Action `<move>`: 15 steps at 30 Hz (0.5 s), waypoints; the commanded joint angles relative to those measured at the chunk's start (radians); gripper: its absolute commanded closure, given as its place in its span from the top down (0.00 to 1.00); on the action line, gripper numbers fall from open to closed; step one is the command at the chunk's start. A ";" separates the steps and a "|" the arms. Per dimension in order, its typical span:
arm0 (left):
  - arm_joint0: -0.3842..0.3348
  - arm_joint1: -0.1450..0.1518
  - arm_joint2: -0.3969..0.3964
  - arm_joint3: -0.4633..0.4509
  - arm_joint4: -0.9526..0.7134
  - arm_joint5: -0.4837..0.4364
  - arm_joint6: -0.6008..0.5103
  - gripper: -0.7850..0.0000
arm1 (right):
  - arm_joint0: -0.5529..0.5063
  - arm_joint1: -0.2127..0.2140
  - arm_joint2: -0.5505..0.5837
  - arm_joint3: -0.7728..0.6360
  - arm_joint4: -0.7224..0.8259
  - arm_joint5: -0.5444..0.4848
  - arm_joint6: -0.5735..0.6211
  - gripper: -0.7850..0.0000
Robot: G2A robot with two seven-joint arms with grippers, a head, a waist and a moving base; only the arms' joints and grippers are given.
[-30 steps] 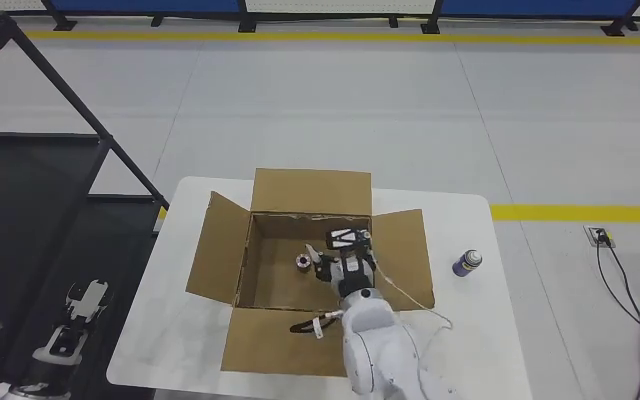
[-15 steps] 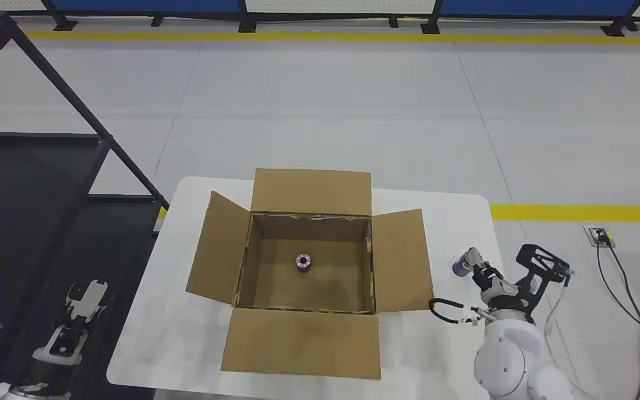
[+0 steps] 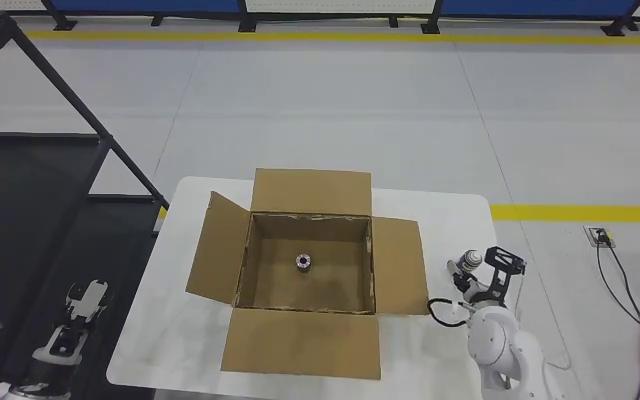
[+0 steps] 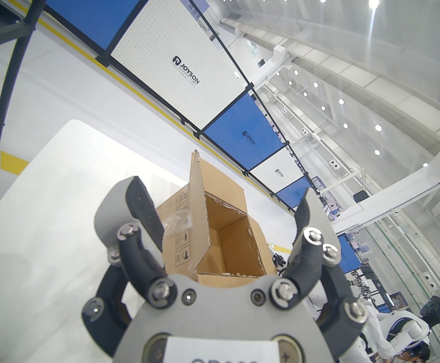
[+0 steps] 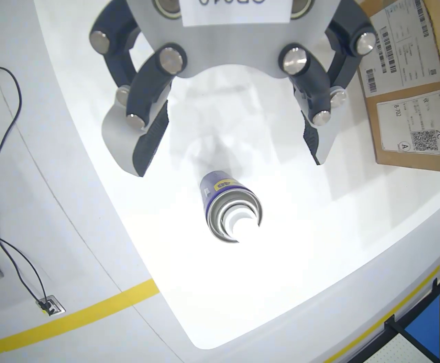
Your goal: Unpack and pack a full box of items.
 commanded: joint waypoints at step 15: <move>0.000 0.000 0.000 0.000 0.000 0.000 0.000 1.00 | 0.106 -0.009 -0.050 0.133 -0.045 0.099 -0.065 1.00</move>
